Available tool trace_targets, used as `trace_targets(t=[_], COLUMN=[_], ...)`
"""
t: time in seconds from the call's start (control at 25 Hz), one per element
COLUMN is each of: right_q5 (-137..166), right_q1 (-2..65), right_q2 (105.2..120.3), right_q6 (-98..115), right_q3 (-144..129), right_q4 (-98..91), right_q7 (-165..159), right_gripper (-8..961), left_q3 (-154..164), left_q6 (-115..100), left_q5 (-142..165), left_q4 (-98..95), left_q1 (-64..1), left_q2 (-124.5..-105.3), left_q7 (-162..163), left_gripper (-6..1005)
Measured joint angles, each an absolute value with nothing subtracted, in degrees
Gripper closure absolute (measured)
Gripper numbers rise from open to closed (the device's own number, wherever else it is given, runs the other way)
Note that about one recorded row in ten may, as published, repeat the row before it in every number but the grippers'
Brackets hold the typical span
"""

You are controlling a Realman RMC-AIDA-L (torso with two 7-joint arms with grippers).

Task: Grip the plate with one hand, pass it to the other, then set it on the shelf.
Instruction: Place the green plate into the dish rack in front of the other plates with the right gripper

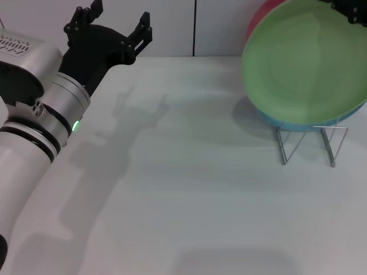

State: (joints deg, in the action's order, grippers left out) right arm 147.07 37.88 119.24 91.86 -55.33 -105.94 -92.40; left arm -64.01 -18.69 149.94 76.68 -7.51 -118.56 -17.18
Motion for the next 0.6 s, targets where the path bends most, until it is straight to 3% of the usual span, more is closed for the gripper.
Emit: trace_targets(t=[0.6], right_q5=[148.83], right_q1=[37.13], right_q2=[119.44], right_q6=[91.87], right_q3=[-56.17], right_q4=[-105.74], right_q7=[-91.03], right_gripper=[916], left_q3=[-64.34], left_q6=[-18.61], left_q5=[149.58], left_q4=[75.22], left_q1=[-8.54], left_q2=[-118.56], left_q7=[-16.56], left_gripper=[138])
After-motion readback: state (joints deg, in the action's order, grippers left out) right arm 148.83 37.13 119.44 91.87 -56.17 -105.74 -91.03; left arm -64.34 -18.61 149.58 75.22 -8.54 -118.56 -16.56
